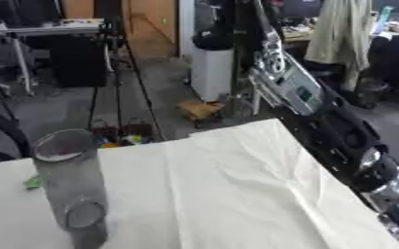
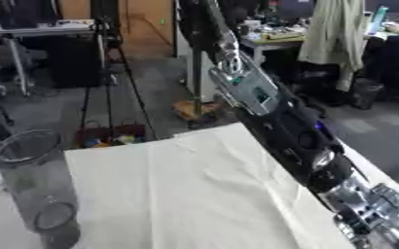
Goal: Arrange flowers into the vase.
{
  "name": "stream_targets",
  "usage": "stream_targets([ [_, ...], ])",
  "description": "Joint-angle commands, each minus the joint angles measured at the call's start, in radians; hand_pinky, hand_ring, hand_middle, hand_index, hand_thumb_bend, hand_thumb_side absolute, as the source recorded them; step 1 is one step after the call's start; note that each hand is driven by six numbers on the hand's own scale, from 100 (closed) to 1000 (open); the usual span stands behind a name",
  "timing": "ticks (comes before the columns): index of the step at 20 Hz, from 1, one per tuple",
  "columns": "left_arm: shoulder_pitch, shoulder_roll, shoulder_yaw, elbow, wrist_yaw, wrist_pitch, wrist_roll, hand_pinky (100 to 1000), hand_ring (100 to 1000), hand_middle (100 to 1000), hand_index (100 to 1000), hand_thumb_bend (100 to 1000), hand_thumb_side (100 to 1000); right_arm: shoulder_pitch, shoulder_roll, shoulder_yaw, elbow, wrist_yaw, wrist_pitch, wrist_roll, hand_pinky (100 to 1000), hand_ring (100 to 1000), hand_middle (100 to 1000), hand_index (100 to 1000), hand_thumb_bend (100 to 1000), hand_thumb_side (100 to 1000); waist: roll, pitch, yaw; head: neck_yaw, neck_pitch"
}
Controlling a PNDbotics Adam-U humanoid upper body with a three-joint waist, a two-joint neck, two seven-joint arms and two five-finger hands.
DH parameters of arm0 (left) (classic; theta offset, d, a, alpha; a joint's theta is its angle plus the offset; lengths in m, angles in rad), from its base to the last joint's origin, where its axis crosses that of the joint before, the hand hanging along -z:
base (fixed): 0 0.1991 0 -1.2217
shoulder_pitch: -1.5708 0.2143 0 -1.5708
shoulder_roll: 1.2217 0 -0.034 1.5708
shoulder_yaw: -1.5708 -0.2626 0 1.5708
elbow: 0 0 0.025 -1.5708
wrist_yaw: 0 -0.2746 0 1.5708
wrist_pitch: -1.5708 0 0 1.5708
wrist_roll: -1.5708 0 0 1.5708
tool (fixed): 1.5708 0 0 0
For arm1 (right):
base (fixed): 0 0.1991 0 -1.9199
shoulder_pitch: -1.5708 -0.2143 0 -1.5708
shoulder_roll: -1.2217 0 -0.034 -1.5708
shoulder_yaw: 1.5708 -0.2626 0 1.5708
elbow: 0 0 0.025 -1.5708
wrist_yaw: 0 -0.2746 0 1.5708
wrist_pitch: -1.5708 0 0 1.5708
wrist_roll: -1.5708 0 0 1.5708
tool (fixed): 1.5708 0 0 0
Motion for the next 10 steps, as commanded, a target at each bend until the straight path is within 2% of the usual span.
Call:
stream_targets([
  [1,-0.014,0.007,-0.001,-0.015,0.005,0.002,0.001,729,665,646,740,1000,806,-0.023,-0.013,-0.031,-0.032,-0.059,-0.038,-0.05,100,100,100,100,100,1000,0.002,-0.01,0.005,-0.008,-0.017],
  [5,-0.014,0.006,0.0,-0.015,0.006,0.003,0.001,729,665,646,740,1000,806,-0.02,-0.013,-0.037,-0.042,-0.064,-0.078,-0.093,100,100,100,100,100,1000,0.002,-0.01,0.008,-0.011,-0.02],
  [10,-0.014,0.004,-0.001,-0.014,0.006,0.003,0.0,730,665,645,740,1000,806,-0.015,-0.01,-0.019,-0.055,0.012,-0.136,-0.125,100,100,100,100,100,1000,0.003,-0.008,0.013,-0.017,-0.024],
])
